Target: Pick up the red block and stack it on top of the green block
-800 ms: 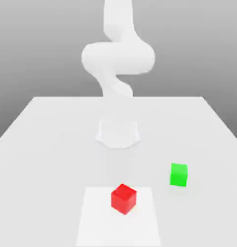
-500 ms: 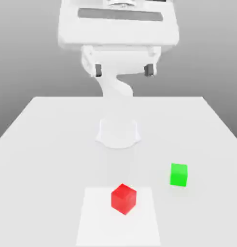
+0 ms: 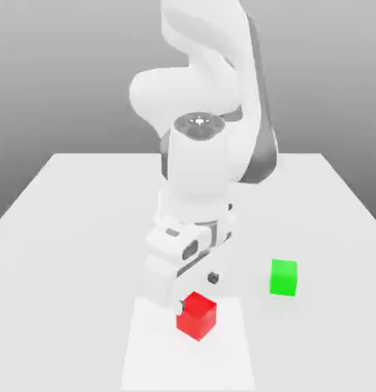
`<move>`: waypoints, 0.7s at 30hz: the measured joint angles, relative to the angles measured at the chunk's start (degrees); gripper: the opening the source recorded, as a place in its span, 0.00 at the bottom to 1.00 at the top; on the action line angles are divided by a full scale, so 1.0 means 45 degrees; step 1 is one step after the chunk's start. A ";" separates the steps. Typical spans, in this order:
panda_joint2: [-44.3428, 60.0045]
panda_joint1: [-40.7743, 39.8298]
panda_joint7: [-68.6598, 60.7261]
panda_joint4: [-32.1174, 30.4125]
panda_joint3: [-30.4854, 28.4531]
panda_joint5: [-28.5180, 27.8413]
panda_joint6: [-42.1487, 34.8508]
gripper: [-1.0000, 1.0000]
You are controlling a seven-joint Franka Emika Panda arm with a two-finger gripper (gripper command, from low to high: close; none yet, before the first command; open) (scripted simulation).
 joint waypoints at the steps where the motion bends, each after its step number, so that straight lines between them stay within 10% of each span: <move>1: 0.0395 -0.0184 -0.0203 0.0053 0.0248 0.0271 0.0330 0.50; 2: 0.0793 -0.0367 -0.0384 0.0104 0.0496 0.0530 0.0663 0.50; 3: 0.1148 -0.0595 -0.0530 0.0148 0.0772 0.0732 0.0958 0.00; 21: -0.2676 0.0787 -0.0675 -0.0846 0.0948 -0.0838 -0.1930 0.00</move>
